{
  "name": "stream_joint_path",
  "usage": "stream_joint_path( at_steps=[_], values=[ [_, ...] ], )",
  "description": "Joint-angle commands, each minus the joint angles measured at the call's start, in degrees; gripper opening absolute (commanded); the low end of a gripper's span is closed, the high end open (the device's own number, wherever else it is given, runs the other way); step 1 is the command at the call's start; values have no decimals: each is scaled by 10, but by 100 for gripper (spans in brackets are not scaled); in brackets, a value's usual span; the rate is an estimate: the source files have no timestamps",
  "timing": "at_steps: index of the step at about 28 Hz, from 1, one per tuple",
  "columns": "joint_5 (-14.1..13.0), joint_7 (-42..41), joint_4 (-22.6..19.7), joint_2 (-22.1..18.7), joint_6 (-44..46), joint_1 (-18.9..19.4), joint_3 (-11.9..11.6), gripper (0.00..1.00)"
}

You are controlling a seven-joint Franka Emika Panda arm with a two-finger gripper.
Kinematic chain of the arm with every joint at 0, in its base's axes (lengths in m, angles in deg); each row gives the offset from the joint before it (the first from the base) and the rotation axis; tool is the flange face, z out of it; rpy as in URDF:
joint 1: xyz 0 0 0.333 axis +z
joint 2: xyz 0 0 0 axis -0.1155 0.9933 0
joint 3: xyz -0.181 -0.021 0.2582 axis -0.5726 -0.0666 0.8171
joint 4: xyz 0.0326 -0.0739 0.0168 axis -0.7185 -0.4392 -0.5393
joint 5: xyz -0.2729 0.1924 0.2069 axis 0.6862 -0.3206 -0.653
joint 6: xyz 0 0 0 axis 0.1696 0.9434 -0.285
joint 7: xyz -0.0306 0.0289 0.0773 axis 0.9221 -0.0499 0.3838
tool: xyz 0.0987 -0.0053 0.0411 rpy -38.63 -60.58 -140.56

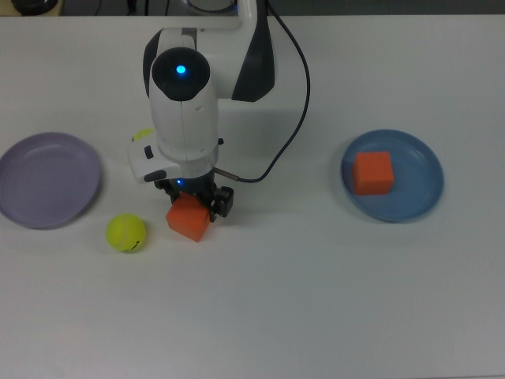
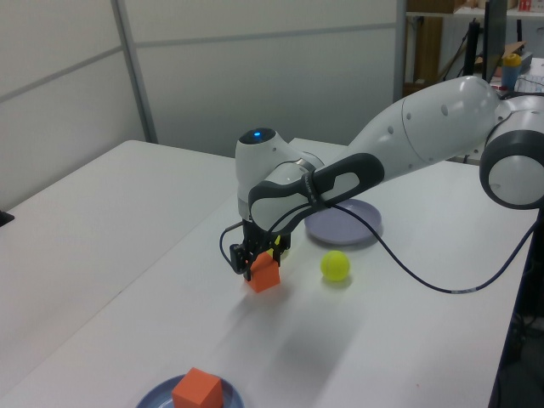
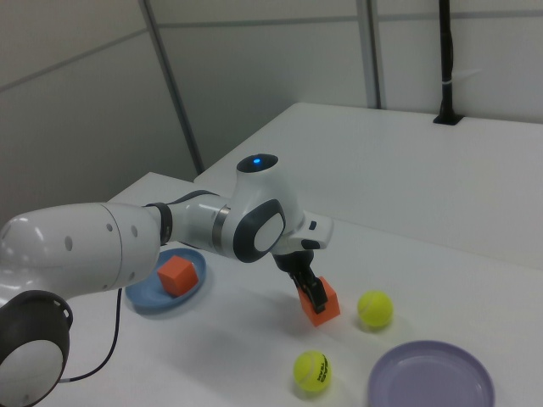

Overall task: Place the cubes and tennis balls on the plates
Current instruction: 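Move to the second orange cube and grasp it, then carry the second cube and stack it on the first cube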

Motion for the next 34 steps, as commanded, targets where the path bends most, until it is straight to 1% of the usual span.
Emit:
stream_joint_path(
  at_steps=[1,6,7,8,9,12,13,17,18,20,23,24,30,34],
  values=[
    [-18,-11,-2,-9,-13,1,4,0],
    [-19,-9,-3,-38,-9,15,8,0],
    [-19,-10,-4,-46,-6,22,9,0],
    [-21,-10,-6,-63,-5,36,15,0],
    [-22,-10,-6,-69,-4,44,19,0],
    [-22,-3,-5,-82,11,60,38,0],
    [-22,4,-3,-89,23,67,52,0],
    [-21,18,-3,-100,29,81,79,0],
    [-16,33,-2,-100,29,90,90,0],
    [-12,47,-2,-101,29,102,98,0],
    [-11,54,-2,-100,29,120,100,0],
    [-11,58,-3,-100,29,131,100,0],
    [-1,79,-6,-96,29,160,100,0],
    [1,82,-7,-93,29,171,100,0]
  ],
)
